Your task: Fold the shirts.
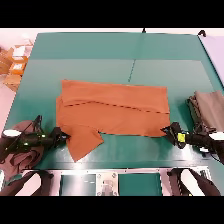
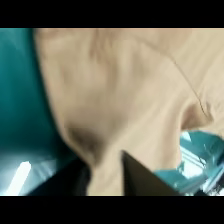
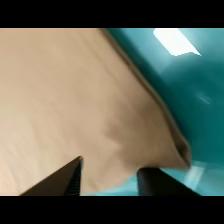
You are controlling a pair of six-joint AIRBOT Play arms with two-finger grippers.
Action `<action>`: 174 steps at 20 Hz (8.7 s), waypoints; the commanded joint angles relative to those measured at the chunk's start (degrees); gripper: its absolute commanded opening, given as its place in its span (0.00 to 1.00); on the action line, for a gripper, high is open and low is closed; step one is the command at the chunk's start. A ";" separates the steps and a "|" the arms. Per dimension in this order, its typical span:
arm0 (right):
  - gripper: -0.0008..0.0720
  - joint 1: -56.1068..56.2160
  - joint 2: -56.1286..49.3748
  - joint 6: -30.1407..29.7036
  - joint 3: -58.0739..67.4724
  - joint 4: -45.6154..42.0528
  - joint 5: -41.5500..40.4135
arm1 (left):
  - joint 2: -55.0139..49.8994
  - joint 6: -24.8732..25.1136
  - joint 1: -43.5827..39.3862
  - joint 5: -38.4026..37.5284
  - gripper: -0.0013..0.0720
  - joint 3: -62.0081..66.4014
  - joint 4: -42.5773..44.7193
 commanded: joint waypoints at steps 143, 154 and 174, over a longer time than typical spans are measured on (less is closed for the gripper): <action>0.03 9.38 -40.54 1.62 101.07 4.35 26.18 | -45.29 -17.57 -19.76 -41.03 0.05 103.71 46.53; 0.03 -22.58 -38.23 5.81 101.42 -13.29 41.99 | -45.29 -18.23 -19.87 -40.98 0.05 103.71 43.34; 0.65 -23.76 -31.10 21.03 60.33 -44.76 50.71 | -45.29 -18.12 -19.87 -40.81 0.05 103.71 40.68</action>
